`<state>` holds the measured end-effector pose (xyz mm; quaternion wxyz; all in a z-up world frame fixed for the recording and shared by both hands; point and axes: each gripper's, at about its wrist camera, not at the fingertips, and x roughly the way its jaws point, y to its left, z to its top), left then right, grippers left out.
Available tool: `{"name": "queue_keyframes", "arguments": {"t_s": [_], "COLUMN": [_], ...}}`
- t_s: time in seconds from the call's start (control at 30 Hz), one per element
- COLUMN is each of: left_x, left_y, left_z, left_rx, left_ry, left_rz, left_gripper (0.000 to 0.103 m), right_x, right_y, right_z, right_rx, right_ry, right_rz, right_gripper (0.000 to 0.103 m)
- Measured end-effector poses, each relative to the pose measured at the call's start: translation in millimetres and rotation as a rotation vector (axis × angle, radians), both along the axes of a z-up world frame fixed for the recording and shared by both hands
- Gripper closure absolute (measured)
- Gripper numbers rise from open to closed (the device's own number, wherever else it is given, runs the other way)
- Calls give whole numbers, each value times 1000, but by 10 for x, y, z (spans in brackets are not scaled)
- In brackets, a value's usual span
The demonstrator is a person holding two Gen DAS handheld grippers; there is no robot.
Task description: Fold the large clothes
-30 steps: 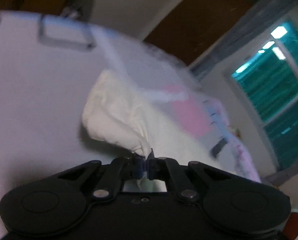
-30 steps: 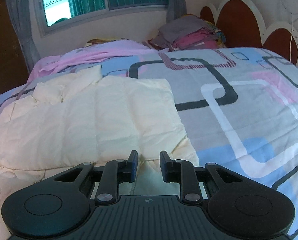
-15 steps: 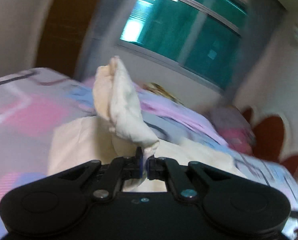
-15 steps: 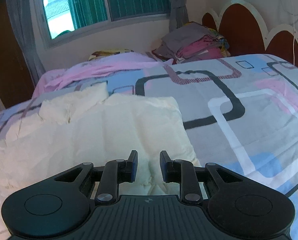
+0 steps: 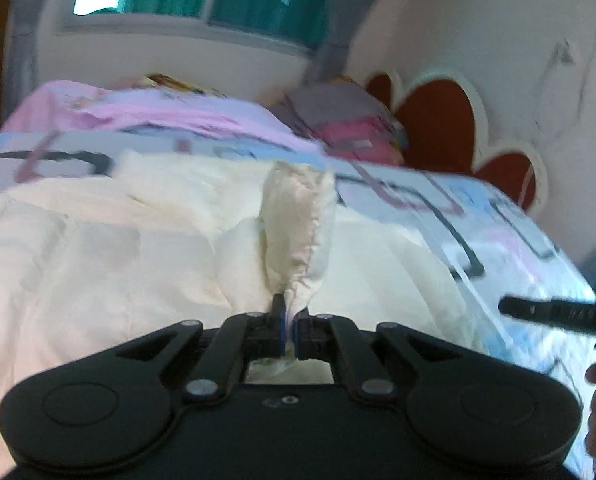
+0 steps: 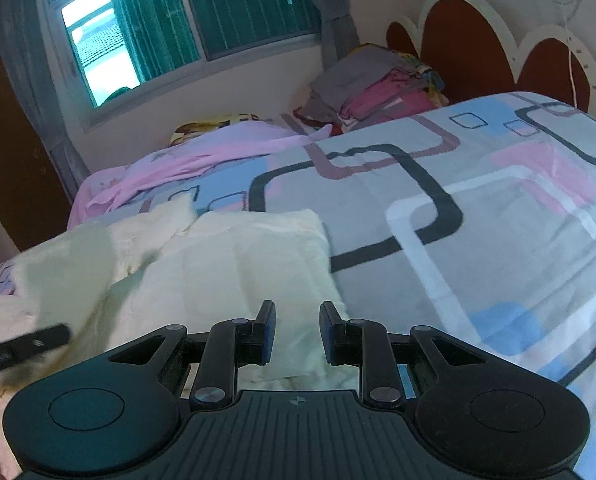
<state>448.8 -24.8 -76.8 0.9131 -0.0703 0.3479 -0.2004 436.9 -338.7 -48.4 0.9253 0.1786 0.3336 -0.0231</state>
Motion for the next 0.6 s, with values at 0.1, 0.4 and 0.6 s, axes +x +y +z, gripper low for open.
{"name": "queue_keyframes", "arguments": {"t_s": [0.1, 0.4, 0.6], "left_x": [47, -275, -430], "left_y": [-203, -18, 1095], "left_z": [-166, 26, 199], "left_rx": [4, -68, 2], "left_ry": [38, -21, -106], "left_rz": [-67, -100, 211], "left_gripper": [98, 39, 49], "right_x": [-27, -8, 263], "right_y": [-89, -55, 171], "right_z": [-8, 84, -49], "right_rx": [24, 82, 185], "right_ry": [5, -66, -13], "right_rz": [-15, 28, 140], "right_gripper": [78, 18, 35]}}
